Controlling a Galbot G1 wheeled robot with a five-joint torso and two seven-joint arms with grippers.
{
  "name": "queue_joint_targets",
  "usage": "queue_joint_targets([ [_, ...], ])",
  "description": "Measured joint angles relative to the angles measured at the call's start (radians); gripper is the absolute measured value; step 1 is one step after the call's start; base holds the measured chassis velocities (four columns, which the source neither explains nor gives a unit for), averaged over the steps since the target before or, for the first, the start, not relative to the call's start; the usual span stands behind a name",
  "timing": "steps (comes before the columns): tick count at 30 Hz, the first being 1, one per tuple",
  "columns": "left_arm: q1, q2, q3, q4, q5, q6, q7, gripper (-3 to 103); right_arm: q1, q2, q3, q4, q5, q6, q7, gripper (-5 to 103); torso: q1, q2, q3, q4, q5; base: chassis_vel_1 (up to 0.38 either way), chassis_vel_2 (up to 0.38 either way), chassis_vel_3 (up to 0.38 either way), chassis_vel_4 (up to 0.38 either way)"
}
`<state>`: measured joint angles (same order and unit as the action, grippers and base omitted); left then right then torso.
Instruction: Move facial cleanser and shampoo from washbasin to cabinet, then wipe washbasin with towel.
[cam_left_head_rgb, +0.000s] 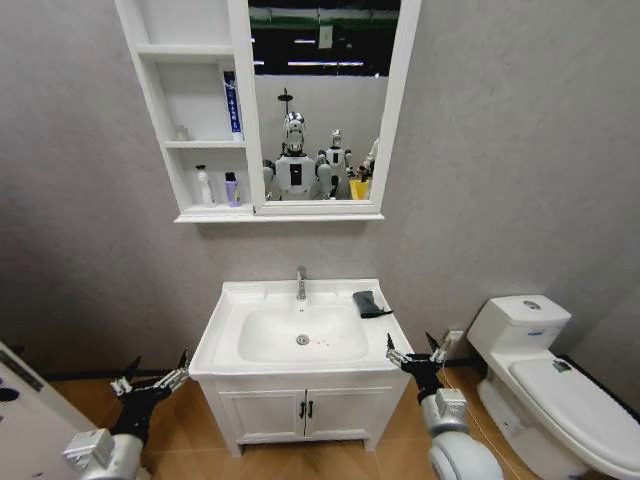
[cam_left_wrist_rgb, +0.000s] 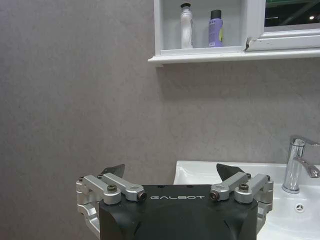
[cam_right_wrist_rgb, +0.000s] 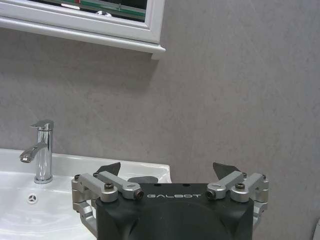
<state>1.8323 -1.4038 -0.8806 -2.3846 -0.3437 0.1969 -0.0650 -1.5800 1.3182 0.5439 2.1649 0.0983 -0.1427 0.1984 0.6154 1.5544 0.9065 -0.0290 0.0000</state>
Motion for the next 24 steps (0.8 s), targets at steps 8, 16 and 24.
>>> queue_joint_targets([
  [8, -0.010, 0.003, 0.004, 0.007, 0.001, 0.001, -0.005, 100, 0.005, -0.001, -0.001, 0.002, 0.008, 0.003, -0.009, 100, 0.000, 0.000, 0.000, 0.0002, 0.0000, 0.000, 0.000, 0.000, 0.000],
  [16, -0.015, 0.005, 0.006, 0.010, -0.001, 0.003, -0.007, 100, 0.007, -0.004, 0.009, 0.005, 0.009, -0.023, -0.023, 100, 0.000, 0.000, 0.000, 0.0002, -0.0001, 0.000, 0.000, 0.000, 0.000],
  [24, -0.016, 0.006, 0.007, 0.011, -0.001, 0.004, -0.008, 100, 0.003, 0.001, 0.006, 0.001, 0.007, -0.027, -0.024, 100, 0.000, 0.000, 0.000, 0.0001, 0.0000, -0.044, 0.056, 0.053, -0.066],
])
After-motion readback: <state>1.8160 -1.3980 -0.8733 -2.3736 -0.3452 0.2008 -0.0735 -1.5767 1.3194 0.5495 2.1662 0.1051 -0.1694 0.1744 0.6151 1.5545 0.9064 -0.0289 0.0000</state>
